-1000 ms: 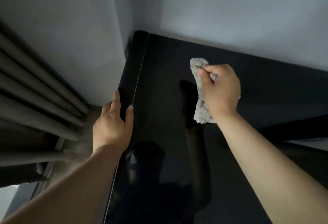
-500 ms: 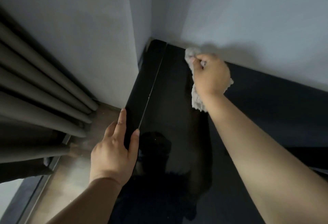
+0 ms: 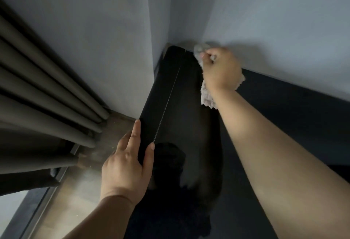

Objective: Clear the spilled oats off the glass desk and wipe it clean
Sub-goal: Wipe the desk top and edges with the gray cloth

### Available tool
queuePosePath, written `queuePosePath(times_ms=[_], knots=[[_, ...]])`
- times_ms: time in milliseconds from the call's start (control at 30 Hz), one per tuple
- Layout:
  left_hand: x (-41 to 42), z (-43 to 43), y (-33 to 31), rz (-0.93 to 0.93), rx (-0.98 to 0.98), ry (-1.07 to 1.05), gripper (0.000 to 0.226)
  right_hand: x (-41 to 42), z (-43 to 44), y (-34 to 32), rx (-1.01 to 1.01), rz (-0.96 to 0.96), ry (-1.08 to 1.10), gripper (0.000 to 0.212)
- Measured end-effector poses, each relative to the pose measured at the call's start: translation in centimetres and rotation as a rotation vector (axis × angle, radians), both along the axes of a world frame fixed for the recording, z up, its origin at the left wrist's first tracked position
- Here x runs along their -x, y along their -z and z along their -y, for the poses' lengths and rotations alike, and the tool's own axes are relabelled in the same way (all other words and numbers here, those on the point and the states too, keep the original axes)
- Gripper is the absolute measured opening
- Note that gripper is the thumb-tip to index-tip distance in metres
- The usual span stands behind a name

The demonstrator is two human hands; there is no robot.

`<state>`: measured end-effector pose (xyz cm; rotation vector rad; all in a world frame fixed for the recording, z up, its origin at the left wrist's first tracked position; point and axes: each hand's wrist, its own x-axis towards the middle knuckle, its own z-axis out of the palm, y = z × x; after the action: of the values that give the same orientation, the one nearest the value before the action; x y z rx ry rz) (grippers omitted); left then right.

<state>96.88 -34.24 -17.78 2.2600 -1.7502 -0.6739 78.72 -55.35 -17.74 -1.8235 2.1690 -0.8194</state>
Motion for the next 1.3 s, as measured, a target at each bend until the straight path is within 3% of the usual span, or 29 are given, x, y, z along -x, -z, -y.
queuePosePath(times_ms=[133,233,367,467,533,633,767,900,1033,1133,1300], knots=[[0.0,-0.1,0.1,0.007,-0.002,0.002,0.073,-1.9,-4.5,-0.7,0.014,0.071,-0.330,0.016],[0.0,-0.1,0.0,0.003,-0.006,-0.007,0.073,-0.3,-5.2,-2.5,-0.199,0.129,-0.502,0.013],[0.0,-0.1,0.0,-0.005,-0.002,-0.002,0.075,0.6,-1.1,-3.2,-0.024,0.154,-0.204,0.019],[0.1,0.0,0.0,-0.007,0.006,-0.007,0.074,-1.4,1.0,-1.3,-0.022,0.069,-0.047,0.023],[0.1,0.0,0.0,-0.006,0.011,-0.013,0.073,-2.8,0.0,-0.2,-0.005,0.030,-0.088,0.023],[0.1,-0.1,0.0,-0.001,0.014,-0.007,0.068,-2.5,-4.1,-0.8,0.002,0.089,-0.335,0.017],[0.0,-0.1,0.2,-0.011,0.009,-0.006,0.066,0.2,-9.6,-2.0,-0.174,0.193,-0.513,0.010],[0.1,0.0,0.2,-0.004,0.019,-0.008,0.065,4.6,-9.5,-1.8,0.139,0.172,-0.113,0.017],[0.2,-0.1,0.5,0.008,0.030,-0.011,0.063,4.3,-7.8,0.6,0.090,-0.005,0.216,0.018],[0.3,-0.2,0.6,0.007,0.036,-0.013,0.063,1.3,-11.2,0.9,0.151,-0.032,0.053,0.010],[0.3,-0.1,0.4,0.000,0.043,-0.006,0.062,1.0,-16.9,-0.7,0.016,0.128,-0.297,0.012]])
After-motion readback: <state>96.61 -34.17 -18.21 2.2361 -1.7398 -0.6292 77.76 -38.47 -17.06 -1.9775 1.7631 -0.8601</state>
